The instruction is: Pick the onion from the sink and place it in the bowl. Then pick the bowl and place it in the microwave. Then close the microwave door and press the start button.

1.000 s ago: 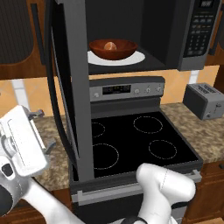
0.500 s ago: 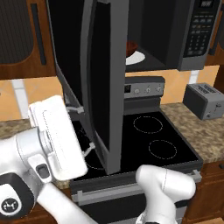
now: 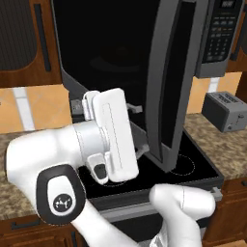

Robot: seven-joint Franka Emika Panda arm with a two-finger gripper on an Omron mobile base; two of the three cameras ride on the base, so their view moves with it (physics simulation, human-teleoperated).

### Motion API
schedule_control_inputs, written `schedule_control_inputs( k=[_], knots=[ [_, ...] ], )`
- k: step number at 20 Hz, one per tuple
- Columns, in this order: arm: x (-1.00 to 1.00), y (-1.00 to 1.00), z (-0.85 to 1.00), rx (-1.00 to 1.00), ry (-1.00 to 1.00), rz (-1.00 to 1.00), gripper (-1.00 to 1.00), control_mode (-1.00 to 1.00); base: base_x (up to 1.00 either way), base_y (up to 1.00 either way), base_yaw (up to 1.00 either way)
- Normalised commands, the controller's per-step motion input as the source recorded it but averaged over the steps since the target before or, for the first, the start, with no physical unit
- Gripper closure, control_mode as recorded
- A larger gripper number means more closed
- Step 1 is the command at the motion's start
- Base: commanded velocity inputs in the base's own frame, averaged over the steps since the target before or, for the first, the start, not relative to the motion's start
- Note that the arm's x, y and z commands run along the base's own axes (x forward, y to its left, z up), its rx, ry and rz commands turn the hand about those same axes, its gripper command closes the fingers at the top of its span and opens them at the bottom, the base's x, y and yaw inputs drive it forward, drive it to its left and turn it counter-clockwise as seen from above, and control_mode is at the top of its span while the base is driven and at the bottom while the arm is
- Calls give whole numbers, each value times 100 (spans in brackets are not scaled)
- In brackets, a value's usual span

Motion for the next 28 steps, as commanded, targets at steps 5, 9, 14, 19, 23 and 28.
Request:
schedule_control_inputs(
  k=[5, 9, 14, 19, 23, 28],
  knots=[
    [17, -100, 10, 22, -11, 34, -100, -100, 0, 0, 0],
    [80, -82, 2, 20, 0, 48, -100, -100, 0, 0, 0],
    [100, -65, 0, 14, 0, 52, -100, -100, 0, 0, 0],
    [100, -41, 0, 12, 5, 48, -100, -100, 0, 0, 0],
    [100, -27, 0, 16, 14, 39, -100, -100, 0, 0, 0],
    [100, -17, 0, 25, 24, 33, -100, -100, 0, 0, 0]
  ],
)
